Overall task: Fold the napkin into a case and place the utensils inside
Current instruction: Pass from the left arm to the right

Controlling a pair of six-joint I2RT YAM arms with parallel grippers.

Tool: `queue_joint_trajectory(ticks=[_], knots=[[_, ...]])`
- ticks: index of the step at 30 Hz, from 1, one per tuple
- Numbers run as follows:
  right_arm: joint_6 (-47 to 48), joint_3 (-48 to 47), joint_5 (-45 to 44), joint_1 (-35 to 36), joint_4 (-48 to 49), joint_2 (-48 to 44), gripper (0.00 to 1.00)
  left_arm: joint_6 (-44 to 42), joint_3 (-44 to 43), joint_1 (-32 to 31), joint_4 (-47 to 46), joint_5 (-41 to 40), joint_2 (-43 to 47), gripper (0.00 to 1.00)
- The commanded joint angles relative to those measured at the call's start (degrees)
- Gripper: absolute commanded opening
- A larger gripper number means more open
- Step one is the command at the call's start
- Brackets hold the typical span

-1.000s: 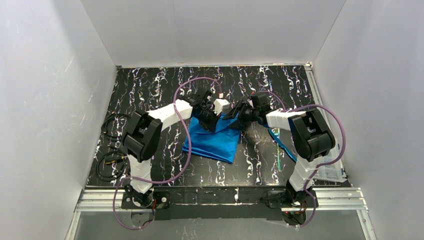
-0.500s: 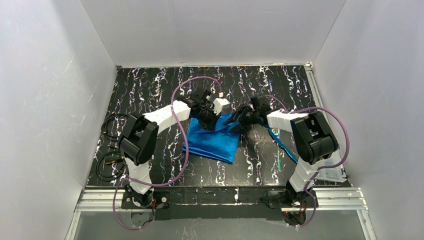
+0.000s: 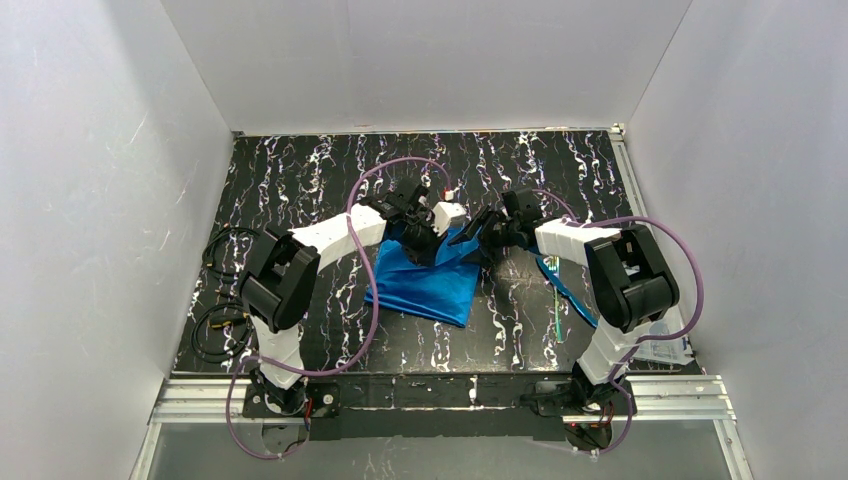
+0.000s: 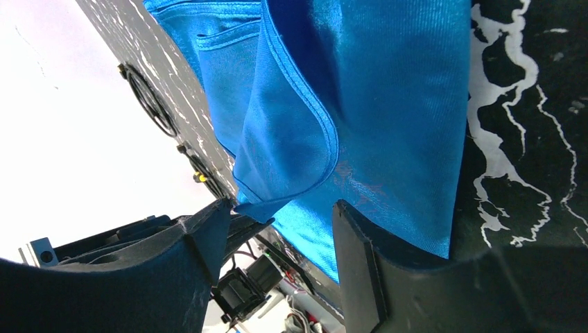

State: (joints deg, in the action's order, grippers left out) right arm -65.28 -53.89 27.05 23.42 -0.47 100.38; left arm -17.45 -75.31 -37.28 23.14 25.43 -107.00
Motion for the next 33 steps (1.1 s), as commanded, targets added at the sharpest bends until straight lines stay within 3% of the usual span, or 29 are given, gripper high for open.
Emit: queue_joint_trajectory(ticks=[1, 23, 33], knots=[[-1.2, 0.0, -1.0, -0.6, -0.4, -2.2, 0.65, -1.0, 1.3, -0.3, 0.9, -0.2, 1.9, 0.00], [-4.6, 1.6, -1.7, 2.3, 1.5, -1.7, 0.58, -0.6, 1.9, -0.3, 0.5, -0.9, 3.9, 0.00], [-6.2, 1.9, -2.8, 3.2, 2.4, -1.4, 0.35, -1.1, 3.0, -0.3, 0.5, -1.0, 4.9, 0.00]])
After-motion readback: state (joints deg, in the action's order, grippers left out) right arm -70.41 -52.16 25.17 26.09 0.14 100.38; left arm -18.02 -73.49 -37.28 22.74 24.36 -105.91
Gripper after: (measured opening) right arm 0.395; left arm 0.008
